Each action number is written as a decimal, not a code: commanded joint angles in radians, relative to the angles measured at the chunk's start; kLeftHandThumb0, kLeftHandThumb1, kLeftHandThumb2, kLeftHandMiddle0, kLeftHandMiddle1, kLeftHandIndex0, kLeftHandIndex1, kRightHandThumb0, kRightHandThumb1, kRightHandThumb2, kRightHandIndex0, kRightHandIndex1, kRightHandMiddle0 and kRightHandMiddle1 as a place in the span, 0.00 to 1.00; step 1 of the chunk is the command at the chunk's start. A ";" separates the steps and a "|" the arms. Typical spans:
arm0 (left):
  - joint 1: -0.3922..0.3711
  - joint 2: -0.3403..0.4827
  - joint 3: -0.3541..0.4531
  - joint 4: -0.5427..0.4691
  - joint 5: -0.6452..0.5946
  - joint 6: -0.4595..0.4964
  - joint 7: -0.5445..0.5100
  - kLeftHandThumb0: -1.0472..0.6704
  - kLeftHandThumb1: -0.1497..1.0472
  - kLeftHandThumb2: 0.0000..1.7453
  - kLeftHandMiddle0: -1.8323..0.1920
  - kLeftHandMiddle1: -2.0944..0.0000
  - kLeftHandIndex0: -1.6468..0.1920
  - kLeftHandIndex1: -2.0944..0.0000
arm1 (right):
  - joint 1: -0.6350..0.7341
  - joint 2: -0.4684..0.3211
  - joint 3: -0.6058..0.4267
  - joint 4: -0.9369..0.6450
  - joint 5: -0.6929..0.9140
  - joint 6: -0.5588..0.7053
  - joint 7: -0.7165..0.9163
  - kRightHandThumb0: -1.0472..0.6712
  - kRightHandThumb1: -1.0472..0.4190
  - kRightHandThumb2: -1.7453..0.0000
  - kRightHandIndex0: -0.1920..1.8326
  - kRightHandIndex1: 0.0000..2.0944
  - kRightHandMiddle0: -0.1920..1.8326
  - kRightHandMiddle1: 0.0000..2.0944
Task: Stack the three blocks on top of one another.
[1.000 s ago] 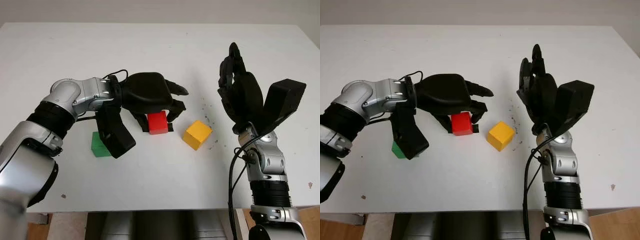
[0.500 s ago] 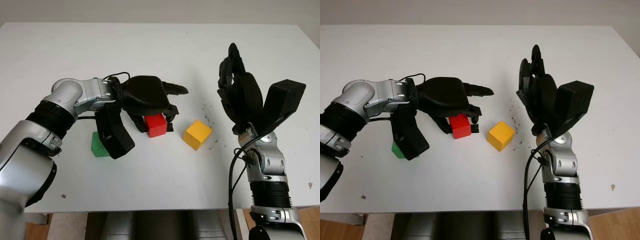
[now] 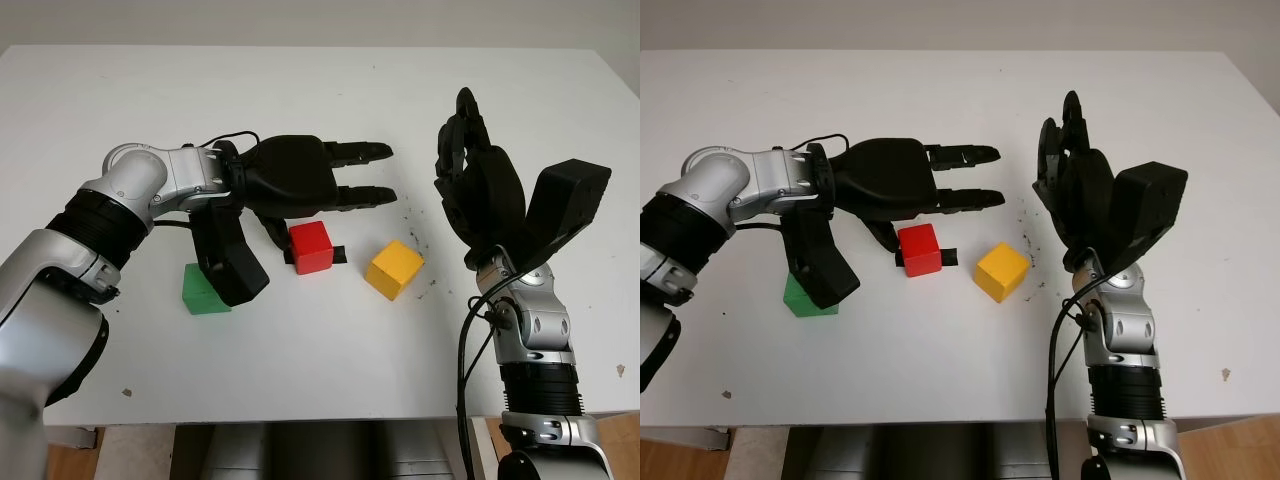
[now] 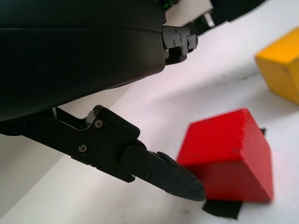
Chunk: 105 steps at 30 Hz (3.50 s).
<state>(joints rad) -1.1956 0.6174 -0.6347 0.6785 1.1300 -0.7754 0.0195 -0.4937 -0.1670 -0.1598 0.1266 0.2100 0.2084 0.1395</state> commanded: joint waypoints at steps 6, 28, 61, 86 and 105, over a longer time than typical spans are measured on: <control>0.056 0.090 0.264 -0.054 -0.477 0.068 -0.256 0.11 0.84 0.03 1.00 1.00 0.94 0.97 | -0.005 0.000 -0.010 -0.027 0.001 -0.002 -0.020 0.17 0.00 0.63 0.00 0.00 0.00 0.00; 0.669 -0.131 0.795 -0.414 -1.284 0.660 -0.278 0.14 1.00 0.30 0.94 0.97 0.93 0.97 | -0.111 -0.300 0.087 0.012 -0.143 0.018 0.284 0.22 0.04 0.95 0.05 0.03 0.05 0.03; 0.796 -0.247 0.904 -0.534 -1.216 0.870 -0.052 0.15 1.00 0.37 1.00 0.99 0.98 0.97 | -0.134 -0.735 0.310 -0.193 -0.642 -0.524 0.602 0.18 0.19 0.97 0.17 0.03 0.26 0.04; 0.792 -0.253 0.878 -0.542 -1.169 0.870 -0.062 0.14 1.00 0.36 1.00 0.98 0.97 0.97 | 0.025 -0.628 0.350 -0.025 -0.768 -0.720 0.285 0.22 0.14 0.97 0.17 0.03 0.33 0.07; 0.800 -0.254 0.871 -0.541 -1.167 0.869 -0.060 0.12 1.00 0.34 0.99 0.97 0.97 0.97 | -0.026 -0.626 0.371 0.115 -0.841 -0.875 0.143 0.31 0.15 0.97 0.24 0.03 0.41 0.25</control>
<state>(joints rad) -0.4008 0.3690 0.2379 0.1508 -0.0384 0.0988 -0.0431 -0.5105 -0.7824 0.2091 0.2373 -0.6261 -0.6545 0.2869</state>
